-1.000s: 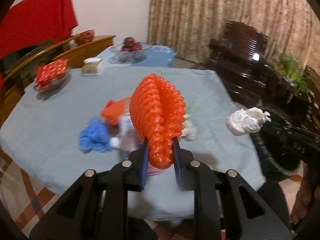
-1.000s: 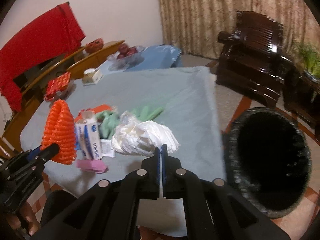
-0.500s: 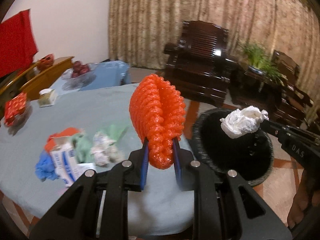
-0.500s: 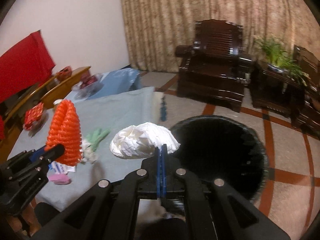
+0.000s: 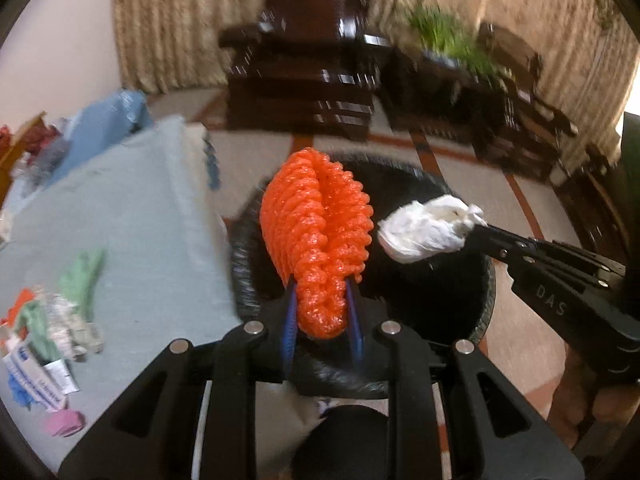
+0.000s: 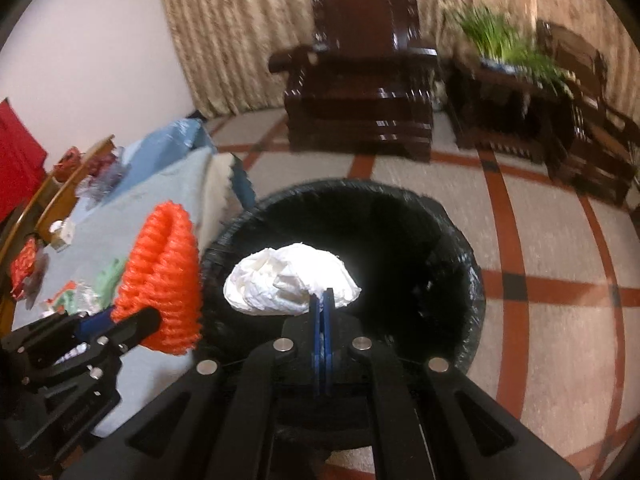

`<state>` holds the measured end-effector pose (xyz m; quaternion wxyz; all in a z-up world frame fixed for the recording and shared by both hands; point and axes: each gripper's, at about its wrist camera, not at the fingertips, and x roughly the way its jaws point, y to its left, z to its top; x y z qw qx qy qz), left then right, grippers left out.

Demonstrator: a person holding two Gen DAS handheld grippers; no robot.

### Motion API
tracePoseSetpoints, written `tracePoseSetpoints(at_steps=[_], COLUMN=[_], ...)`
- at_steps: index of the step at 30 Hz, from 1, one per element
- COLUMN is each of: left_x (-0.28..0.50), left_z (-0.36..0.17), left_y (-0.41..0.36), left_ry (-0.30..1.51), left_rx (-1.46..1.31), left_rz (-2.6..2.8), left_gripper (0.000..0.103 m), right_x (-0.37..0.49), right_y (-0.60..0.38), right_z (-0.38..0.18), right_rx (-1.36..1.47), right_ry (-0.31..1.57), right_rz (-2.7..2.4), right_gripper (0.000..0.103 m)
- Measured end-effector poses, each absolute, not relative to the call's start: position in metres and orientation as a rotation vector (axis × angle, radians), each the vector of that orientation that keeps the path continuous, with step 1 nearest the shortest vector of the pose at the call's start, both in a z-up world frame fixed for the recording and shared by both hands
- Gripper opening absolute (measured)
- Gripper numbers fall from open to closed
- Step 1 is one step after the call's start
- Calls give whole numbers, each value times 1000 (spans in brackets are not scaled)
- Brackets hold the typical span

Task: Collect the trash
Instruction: 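Open both tools to drop the net and tissue into the bin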

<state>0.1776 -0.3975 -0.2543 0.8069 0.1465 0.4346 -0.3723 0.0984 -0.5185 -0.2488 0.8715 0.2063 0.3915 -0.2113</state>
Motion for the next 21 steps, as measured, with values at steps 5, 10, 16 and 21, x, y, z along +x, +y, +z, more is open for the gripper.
tracePoseSetpoints(at_steps=[5, 10, 16, 21], left_x=[202, 217, 222, 221], left_z=[-306, -331, -332, -312], left_y=[-433, -442, -433, -404], left_ry=[1094, 1143, 1135, 1112], left_rx=[333, 356, 343, 304], left_rz=[-810, -792, -789, -741], left_gripper=[21, 32, 43, 56], right_x=[108, 116, 115, 113], right_y=[-543, -555, -548, -541], right_z=[-290, -322, -323, -299], right_rx=[458, 485, 476, 465], right_ry=[934, 1014, 1020, 975], right_rz=[-499, -529, -537, -517], right_gripper=[2, 12, 20, 20])
